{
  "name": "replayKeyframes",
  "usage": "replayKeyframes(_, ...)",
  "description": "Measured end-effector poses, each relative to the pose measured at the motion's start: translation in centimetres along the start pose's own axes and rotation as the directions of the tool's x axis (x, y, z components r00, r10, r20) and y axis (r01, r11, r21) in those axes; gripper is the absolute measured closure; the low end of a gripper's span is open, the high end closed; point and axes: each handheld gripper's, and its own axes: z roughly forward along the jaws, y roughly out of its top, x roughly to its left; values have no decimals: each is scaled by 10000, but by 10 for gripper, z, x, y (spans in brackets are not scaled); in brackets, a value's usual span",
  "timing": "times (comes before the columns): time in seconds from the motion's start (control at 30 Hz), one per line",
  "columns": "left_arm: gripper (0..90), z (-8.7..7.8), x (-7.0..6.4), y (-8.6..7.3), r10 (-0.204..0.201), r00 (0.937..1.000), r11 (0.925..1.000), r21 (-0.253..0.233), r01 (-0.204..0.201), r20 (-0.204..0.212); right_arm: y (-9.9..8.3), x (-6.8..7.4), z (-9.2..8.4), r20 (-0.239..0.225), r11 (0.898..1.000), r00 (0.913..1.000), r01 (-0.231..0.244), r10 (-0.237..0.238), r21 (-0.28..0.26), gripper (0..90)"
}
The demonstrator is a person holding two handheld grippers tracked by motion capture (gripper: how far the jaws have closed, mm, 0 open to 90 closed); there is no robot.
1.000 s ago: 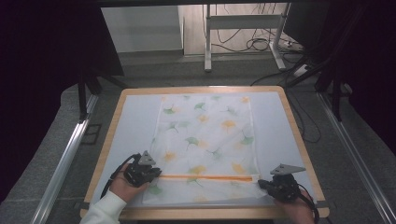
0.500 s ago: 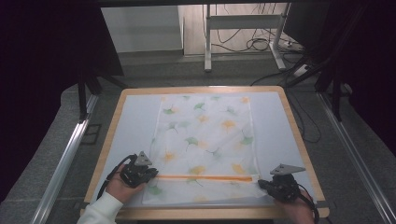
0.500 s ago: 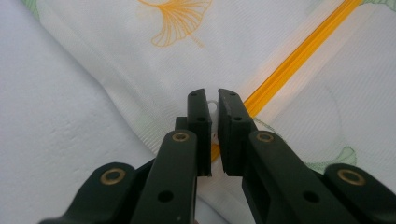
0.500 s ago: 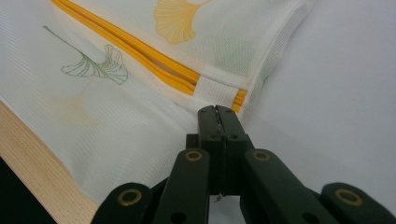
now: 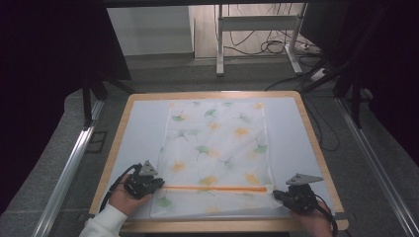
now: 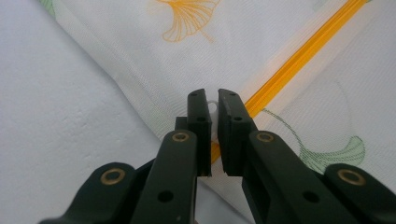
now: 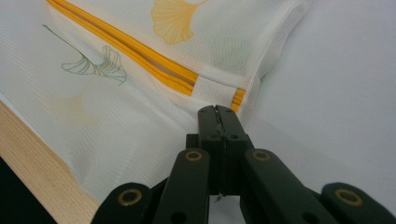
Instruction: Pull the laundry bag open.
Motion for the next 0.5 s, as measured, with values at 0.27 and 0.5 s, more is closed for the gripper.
replayKeyframes(0.27, 847, -2, 1, -2, 22, 10000, 10000, 43, -22, 9, 0, 0, 0, 28, 10000, 10000, 44, -44, 5, 895)
replayKeyframes(0.5, 847, -4, 3, -7, -21, 10000, 10000, 12, 21, 79, 0, 0, 0, 30, 10000, 10000, 59, -59, 2, 895)
